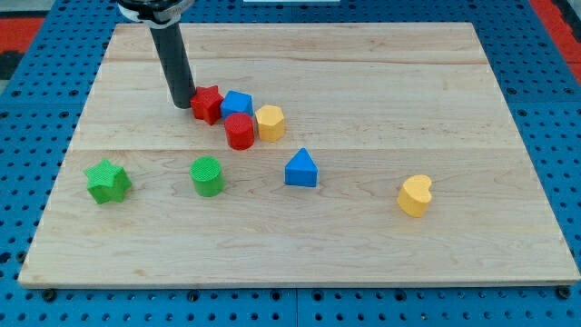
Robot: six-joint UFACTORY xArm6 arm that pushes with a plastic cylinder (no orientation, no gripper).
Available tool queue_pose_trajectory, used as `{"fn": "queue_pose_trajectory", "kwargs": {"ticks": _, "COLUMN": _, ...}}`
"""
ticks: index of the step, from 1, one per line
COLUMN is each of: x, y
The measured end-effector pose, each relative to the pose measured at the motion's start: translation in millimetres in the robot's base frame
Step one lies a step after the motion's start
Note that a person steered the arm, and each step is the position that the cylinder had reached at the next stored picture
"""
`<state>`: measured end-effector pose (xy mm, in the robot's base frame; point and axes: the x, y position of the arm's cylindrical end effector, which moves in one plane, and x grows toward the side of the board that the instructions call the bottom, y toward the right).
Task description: Push the green star closer to the group of blocks
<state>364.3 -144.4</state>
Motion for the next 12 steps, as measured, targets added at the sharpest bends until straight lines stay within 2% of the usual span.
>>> {"fn": "queue_pose_trajectory", "kwargs": {"ticks": 1, "x": -3.0, "y": -5.4}}
{"fn": "queue_pose_trajectory", "kwargs": {"ticks": 2, "x": 14.6, "y": -39.4}}
{"fn": "queue_pose_trajectory", "kwargs": {"ticks": 3, "x": 66.4, "y": -124.7}}
{"fn": "queue_pose_trajectory", "kwargs": {"ticks": 4, "x": 101.2, "y": -160.4}}
{"fn": "queue_pose_trajectory", "kwargs": {"ticks": 6, "x": 170.9, "y": -96.6}}
{"fn": "queue_pose_trajectory", "kwargs": {"ticks": 7, "x": 148.1, "y": -83.1}}
{"fn": "queue_pose_trajectory", "kwargs": {"ticks": 8, "x": 100.5, "y": -47.4}}
{"fn": "queue_pose_trajectory", "kwargs": {"ticks": 9, "x": 117.3, "y": -85.9}}
{"fn": "queue_pose_trajectory", "kwargs": {"ticks": 10, "x": 117.3, "y": -158.7}}
{"fn": "queue_pose_trajectory", "kwargs": {"ticks": 11, "x": 88.8, "y": -137.2}}
{"fn": "queue_pose_trajectory", "kwargs": {"ticks": 12, "x": 87.0, "y": -58.6}}
